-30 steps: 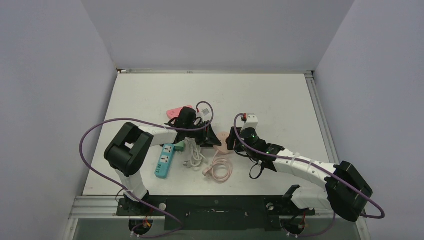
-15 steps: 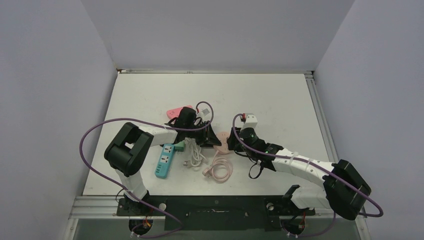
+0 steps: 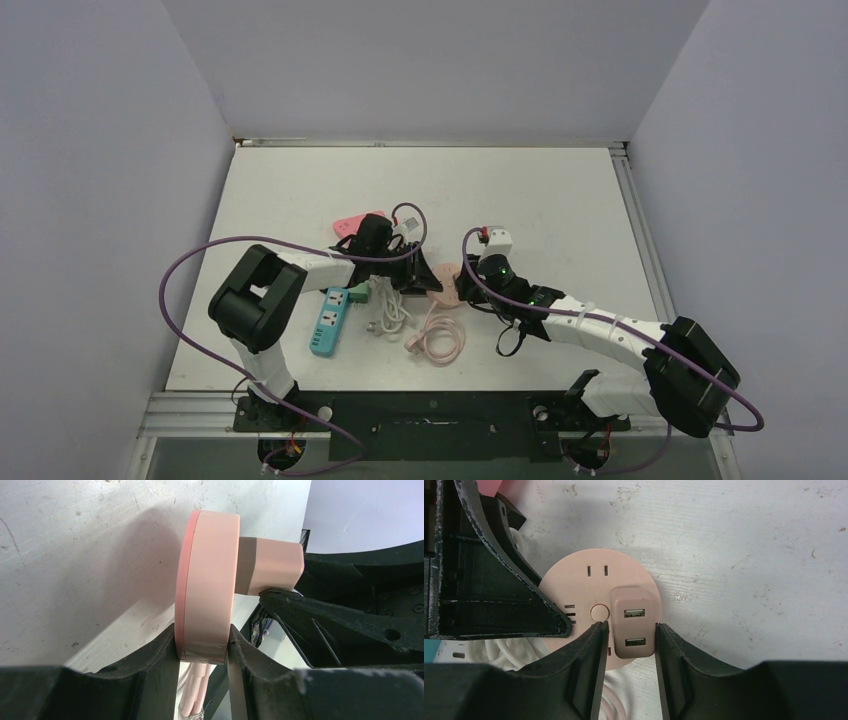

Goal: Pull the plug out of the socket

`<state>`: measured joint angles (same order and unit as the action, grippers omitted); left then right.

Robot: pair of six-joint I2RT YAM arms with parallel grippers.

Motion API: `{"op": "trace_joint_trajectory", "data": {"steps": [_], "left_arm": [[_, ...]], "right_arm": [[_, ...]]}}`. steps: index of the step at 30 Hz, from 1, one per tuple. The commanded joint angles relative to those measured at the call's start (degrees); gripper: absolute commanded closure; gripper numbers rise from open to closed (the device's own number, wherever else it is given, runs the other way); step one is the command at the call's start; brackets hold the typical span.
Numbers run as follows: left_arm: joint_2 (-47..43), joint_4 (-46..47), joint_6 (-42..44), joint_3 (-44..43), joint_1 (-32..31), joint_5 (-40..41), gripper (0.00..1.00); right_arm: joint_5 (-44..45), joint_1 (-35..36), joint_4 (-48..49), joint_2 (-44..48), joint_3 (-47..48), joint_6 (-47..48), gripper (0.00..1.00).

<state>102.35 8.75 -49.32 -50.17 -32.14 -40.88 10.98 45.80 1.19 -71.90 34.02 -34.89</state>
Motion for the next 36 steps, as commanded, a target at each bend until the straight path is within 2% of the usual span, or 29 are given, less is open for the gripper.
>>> {"op": "trace_joint_trajectory", "data": {"steps": [1,10,16,20,31,36], "left_arm": [[0.31,1.62,0.00,-0.87,-0.12,-1.54,1.00],[0.22,1.79,0.45,-1.07,-0.12,-1.97,1.00],[-0.24,4.80,-0.16,-0.73,-0.79,-3.72,1.00],[-0.82,5.74,-0.23,-0.54,-0.99,-4.11,1.00],[-0.76,6.90,-1.11,-0.18,-0.99,-4.34,1.00],[-0.50,5.80,-1.00,-0.19,-0.99,-3.61,1.00]], "right_arm": [[-1.59,1.05,3.59,1.12,1.95,1.42,0.62],[0.09,0.75,1.93,0.90,1.80,1.04,0.66],[-6.99,-3.69,5.30,2.88,-1.26,1.32,0.70],[-8.86,-7.33,5.03,4.33,-3.11,2.14,0.76],[-9.97,-10.29,3.87,5.01,-3.99,3.39,0.82],[-9.21,-9.50,3.91,5.01,-3.52,3.52,0.94]]}}
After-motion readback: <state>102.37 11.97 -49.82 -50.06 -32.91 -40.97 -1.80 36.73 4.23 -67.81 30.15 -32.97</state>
